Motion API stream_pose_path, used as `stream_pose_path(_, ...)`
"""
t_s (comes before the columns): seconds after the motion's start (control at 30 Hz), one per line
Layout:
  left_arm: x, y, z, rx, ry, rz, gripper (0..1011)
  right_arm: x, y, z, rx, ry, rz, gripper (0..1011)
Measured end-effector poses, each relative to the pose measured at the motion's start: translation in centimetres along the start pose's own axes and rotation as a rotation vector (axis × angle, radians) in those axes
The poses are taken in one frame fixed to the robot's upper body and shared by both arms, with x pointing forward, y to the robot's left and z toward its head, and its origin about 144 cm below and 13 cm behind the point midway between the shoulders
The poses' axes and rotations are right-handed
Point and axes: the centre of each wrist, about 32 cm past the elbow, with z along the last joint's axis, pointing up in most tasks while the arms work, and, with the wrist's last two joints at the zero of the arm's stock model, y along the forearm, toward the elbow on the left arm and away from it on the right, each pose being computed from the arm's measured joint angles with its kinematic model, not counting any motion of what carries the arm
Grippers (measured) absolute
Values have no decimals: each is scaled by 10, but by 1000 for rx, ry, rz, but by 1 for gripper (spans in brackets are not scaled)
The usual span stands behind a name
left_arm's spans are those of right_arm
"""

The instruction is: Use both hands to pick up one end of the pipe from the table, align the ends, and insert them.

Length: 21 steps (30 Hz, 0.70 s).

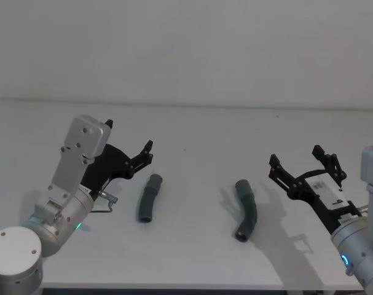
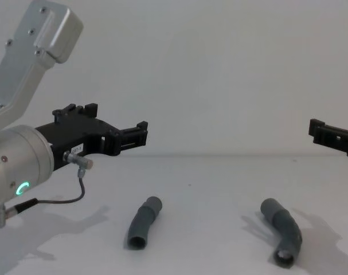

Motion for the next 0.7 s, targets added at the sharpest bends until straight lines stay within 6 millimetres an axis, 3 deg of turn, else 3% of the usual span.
stream_pose_path(0.7,0,0,0,0,0,0,1001,0,0,0,0,0,0,1001)
